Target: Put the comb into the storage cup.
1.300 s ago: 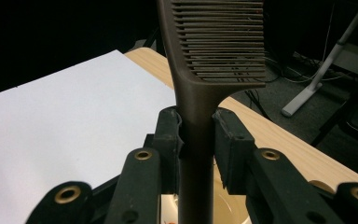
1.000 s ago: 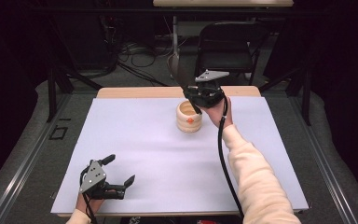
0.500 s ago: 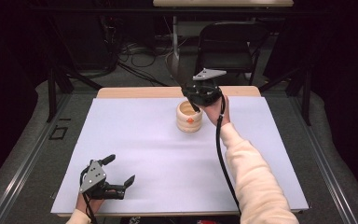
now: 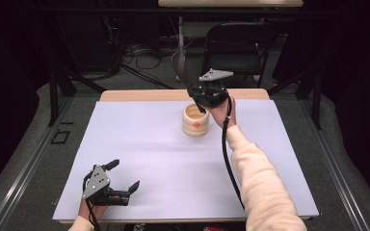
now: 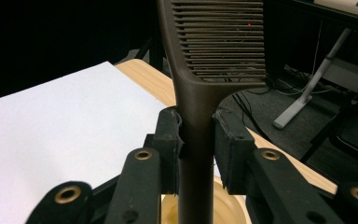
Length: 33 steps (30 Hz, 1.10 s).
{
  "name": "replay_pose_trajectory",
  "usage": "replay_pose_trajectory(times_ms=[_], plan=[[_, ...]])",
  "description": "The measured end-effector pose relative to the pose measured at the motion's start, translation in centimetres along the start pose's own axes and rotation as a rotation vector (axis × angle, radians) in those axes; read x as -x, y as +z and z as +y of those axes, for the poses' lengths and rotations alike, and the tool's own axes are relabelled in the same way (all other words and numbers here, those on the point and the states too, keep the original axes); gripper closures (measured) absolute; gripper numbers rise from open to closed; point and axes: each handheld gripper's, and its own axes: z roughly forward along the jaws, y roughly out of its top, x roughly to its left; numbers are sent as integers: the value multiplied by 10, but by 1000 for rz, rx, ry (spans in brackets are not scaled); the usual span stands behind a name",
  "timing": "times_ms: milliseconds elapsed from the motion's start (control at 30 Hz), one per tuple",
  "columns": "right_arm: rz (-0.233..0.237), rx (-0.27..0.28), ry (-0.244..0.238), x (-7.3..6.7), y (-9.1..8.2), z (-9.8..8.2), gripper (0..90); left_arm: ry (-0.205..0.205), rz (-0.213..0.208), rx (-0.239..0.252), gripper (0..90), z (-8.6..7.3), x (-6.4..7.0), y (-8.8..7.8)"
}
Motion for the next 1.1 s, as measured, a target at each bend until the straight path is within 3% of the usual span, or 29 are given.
replay_pose_trajectory(times_ms=[1100], plan=[[2, 2, -12, 0, 25, -12, 725, 0, 1, 1, 3, 0, 0, 0]])
